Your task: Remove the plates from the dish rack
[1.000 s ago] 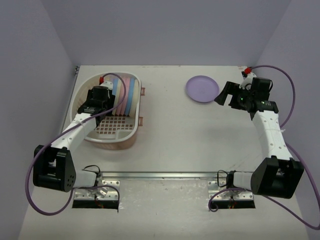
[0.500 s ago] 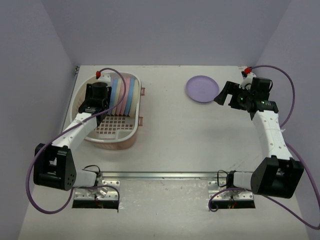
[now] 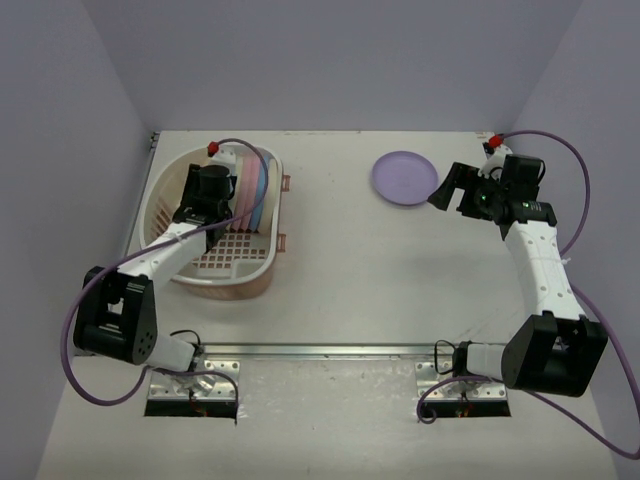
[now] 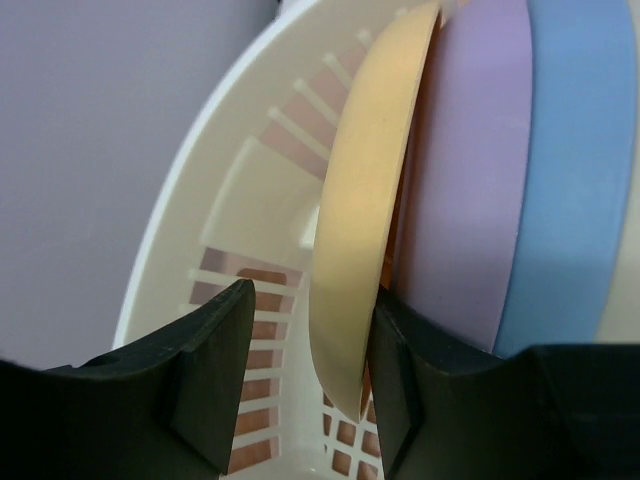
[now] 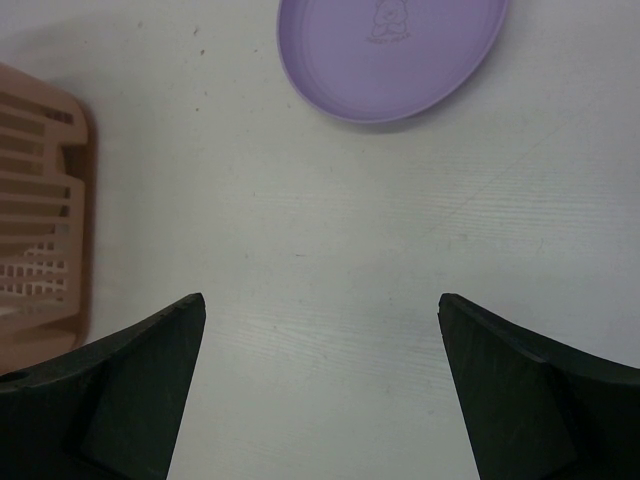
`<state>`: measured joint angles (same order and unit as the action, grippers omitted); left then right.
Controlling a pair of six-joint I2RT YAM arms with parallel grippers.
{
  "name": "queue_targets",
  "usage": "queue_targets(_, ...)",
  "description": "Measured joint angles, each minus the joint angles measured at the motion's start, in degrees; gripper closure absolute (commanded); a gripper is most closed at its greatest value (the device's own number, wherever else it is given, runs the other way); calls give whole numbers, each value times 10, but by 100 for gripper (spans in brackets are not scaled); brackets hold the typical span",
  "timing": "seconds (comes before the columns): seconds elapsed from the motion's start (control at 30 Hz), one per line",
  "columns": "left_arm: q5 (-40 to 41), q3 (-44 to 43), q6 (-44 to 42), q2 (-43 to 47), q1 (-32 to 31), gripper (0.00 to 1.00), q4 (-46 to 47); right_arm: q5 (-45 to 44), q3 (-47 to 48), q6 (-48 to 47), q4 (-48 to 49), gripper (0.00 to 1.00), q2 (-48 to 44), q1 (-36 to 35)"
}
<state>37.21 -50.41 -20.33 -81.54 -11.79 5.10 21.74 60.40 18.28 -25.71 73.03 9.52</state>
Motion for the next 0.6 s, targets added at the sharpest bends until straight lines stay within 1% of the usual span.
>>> queue_targets(0.1, 36, 19, -35, 0, -26, 68, 42, 0, 0, 1, 0, 1, 0, 0)
queue_targets(0.27, 62, 24, -67, 0, -48, 84, 65, 2, 0, 2, 0, 1, 0, 0)
queue_targets(0.53, 95, -1, -92, -3, -53, 99, 56, 11, 0, 7, 0, 1, 0, 0)
queue_targets(0.6, 104, -11, -103, -3, -55, 100, 55, 12, 0, 9, 0, 1, 0, 0)
